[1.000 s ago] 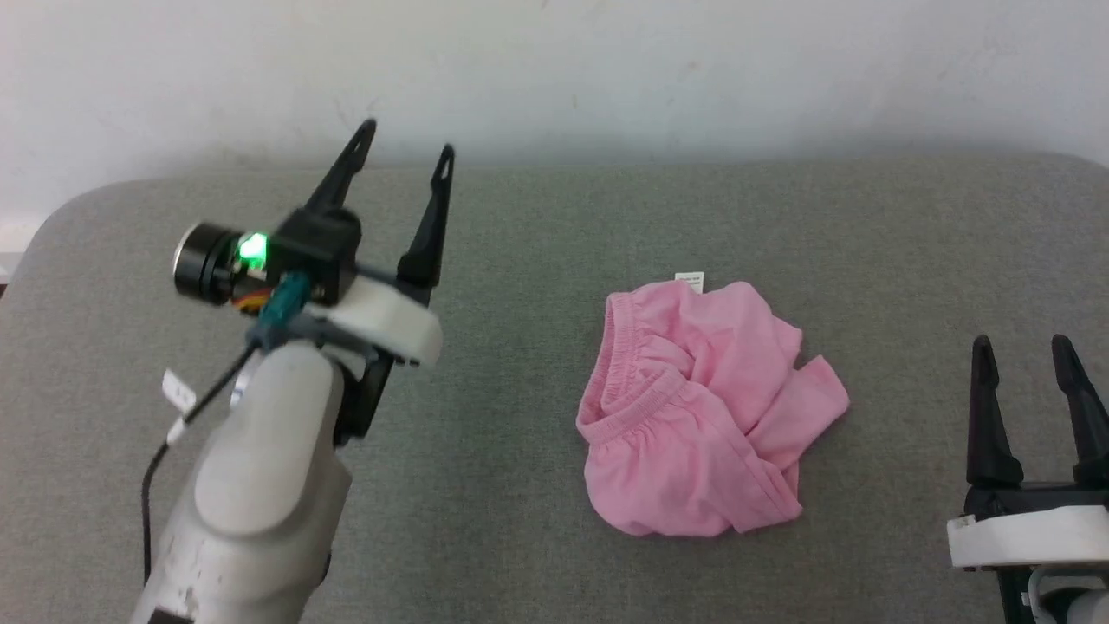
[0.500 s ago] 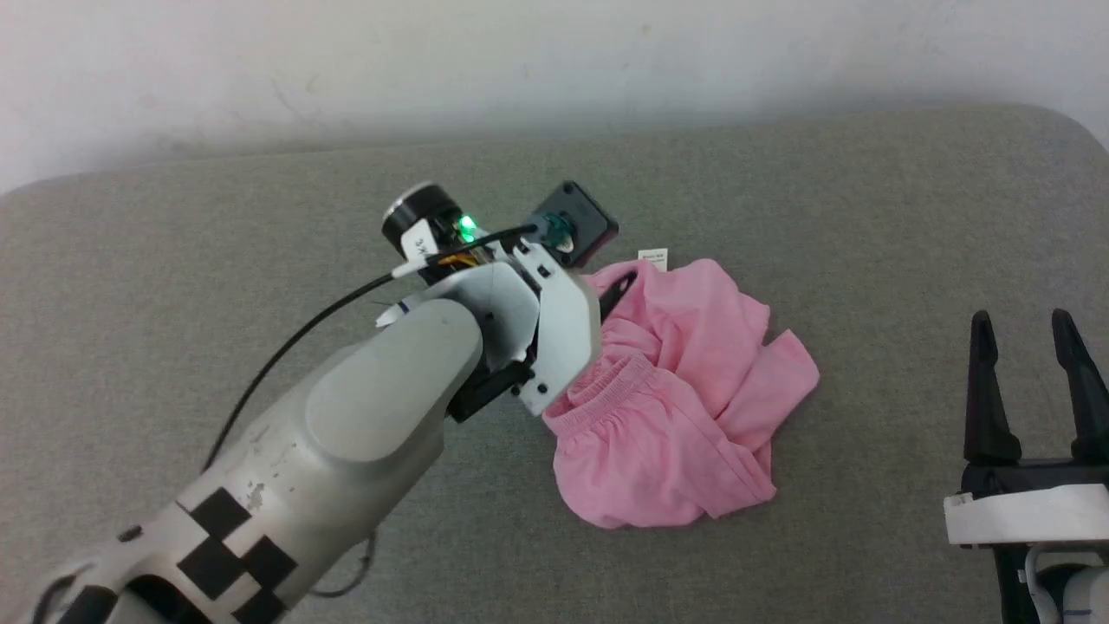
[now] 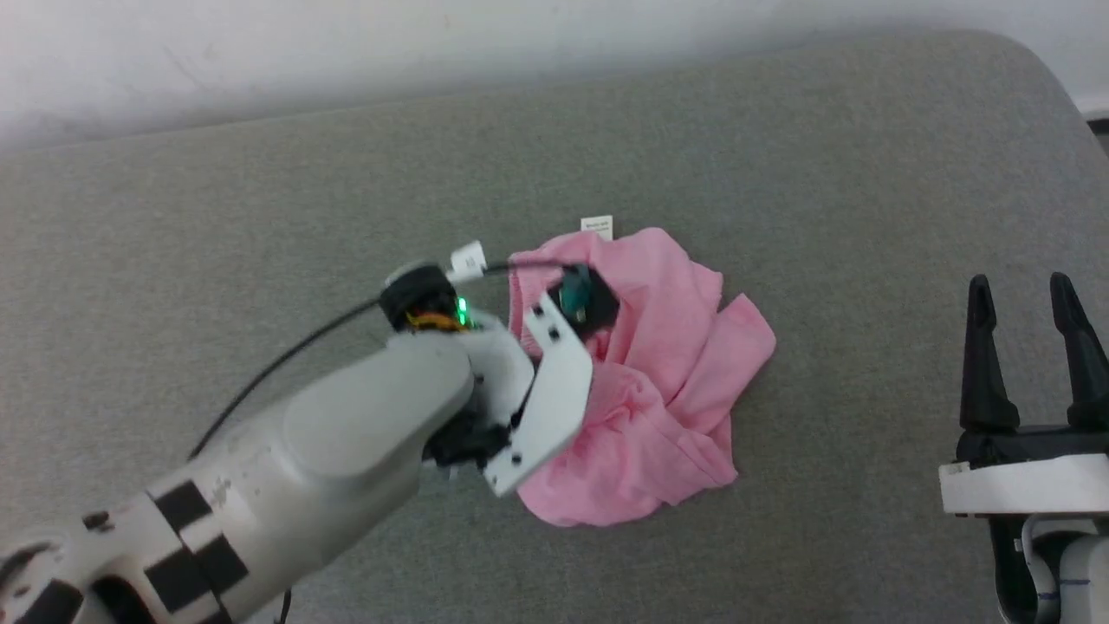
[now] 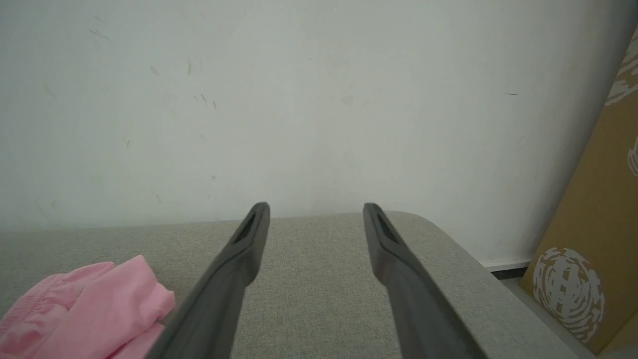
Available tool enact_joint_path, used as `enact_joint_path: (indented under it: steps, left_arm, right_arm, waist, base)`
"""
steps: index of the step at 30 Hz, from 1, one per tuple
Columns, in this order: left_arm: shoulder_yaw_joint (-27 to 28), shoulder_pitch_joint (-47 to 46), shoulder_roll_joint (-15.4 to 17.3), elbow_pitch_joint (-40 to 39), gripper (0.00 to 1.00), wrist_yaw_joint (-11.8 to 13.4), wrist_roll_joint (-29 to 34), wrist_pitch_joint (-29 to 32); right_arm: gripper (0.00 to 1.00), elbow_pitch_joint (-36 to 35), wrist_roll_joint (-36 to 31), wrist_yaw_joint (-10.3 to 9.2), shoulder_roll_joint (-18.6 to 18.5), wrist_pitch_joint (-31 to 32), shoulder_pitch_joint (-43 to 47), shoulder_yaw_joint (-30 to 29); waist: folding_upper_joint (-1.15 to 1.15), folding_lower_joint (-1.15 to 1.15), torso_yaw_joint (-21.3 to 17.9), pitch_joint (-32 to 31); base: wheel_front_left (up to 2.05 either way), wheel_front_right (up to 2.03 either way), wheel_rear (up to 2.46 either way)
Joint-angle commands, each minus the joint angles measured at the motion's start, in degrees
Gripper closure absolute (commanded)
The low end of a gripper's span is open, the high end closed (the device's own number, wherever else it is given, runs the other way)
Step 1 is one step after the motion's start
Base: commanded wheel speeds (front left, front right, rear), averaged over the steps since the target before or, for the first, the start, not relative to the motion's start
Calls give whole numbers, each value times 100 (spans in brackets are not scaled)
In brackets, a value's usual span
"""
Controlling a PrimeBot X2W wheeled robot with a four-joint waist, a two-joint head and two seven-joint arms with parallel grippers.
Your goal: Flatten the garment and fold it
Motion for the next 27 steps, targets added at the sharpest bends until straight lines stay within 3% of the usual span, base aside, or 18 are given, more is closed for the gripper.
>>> enact_joint_path:
  steps: [1,7,8,9,14,18,22,27]
  left_arm:
    - [-45,314,59,-118,0,-37,159,262]
    - [-47,867,263,-518,0,-37,528,735]
    - [-47,877,289,-547,57,-37,548,679]
    - [-47,869,308,-582,100,-37,581,570]
    - [-32,538,439,-480,100,-37,485,-802]
    - [284,385,619,-253,100,18,577,-2019]
    - [626,651,953,-221,100,465,664,-2849]
    - [815,1367,1370,-311,100,1053,596,-3451]
  right_arm:
    - [0,13,30,-11,13,-27,-104,13]
    - [0,43,77,-11,13,-27,-175,-10]
    - [0,51,77,-11,13,-27,-174,-22]
    - [0,59,75,-11,13,-27,-173,-29]
    - [0,60,38,-11,13,-27,-114,-55]
    - [0,49,6,-11,13,-27,7,-104]
    - [0,44,-2,-11,13,-27,146,-147]
    - [0,52,-14,-11,13,-27,294,-147]
  waist:
    - [0,0,-224,237]
    - [0,0,-276,365]
    - [0,0,-254,359]
    - [0,0,-225,344]
    - [0,0,6,115]
    - [0,0,235,-130]
    - [0,0,476,-337]
    - [0,0,786,-480]
  base:
    - [0,0,0]
    - [0,0,0]
    - [0,0,0]
    - [0,0,0]
    - [0,0,0]
    - [0,0,0]
    - [0,0,0]
    - [0,0,0]
